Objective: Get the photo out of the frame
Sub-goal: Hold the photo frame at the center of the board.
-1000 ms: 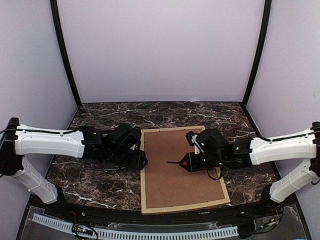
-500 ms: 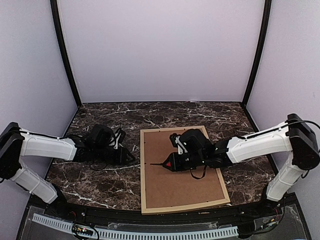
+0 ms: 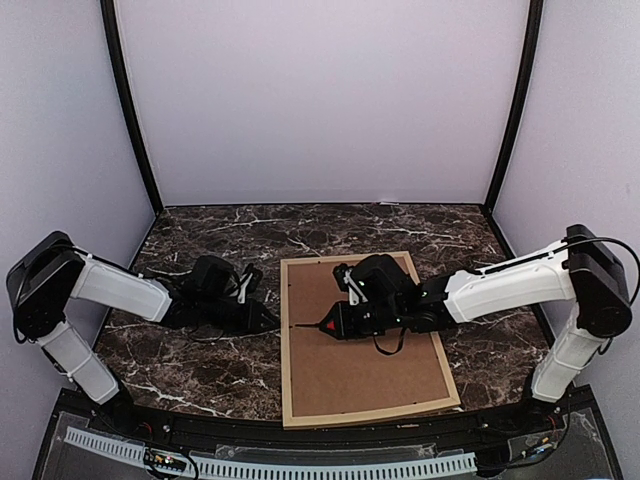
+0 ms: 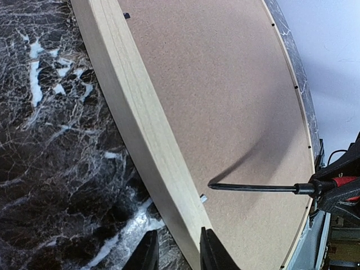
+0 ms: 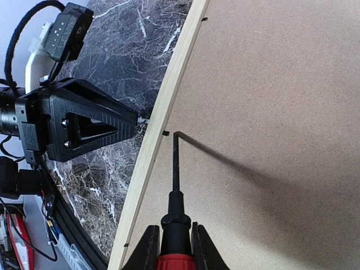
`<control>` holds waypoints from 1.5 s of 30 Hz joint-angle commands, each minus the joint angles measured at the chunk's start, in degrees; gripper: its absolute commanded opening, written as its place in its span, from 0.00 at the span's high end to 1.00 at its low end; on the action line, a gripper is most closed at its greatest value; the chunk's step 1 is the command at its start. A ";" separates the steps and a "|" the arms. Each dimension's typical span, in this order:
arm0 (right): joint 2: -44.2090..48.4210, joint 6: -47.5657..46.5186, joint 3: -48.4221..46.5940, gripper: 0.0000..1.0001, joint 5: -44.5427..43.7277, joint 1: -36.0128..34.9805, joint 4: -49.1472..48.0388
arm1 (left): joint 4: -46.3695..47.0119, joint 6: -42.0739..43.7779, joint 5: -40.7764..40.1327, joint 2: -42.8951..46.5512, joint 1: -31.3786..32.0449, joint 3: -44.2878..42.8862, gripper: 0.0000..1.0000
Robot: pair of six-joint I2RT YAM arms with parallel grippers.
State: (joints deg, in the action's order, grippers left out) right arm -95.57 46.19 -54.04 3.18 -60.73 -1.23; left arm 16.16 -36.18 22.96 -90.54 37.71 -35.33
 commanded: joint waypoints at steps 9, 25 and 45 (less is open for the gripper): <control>-0.17 0.82 -0.86 1.00 2.09 0.14 -1.56 | 3.79 0.25 2.80 -3.43 -0.36 -1.48 0.77; -1.88 1.00 -1.13 1.00 2.60 -0.11 -2.92 | 5.44 -0.23 4.04 -5.11 -0.37 -1.41 0.81; -2.30 3.00 -1.23 1.00 10.32 -0.20 -13.98 | 8.97 -0.75 5.90 -8.90 -0.36 -0.01 0.87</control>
State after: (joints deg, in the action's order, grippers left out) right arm -96.77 48.64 -54.08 7.07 -60.18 -4.12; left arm 23.57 -37.06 28.53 -97.10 36.75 -36.07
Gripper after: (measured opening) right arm 0.193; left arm 0.138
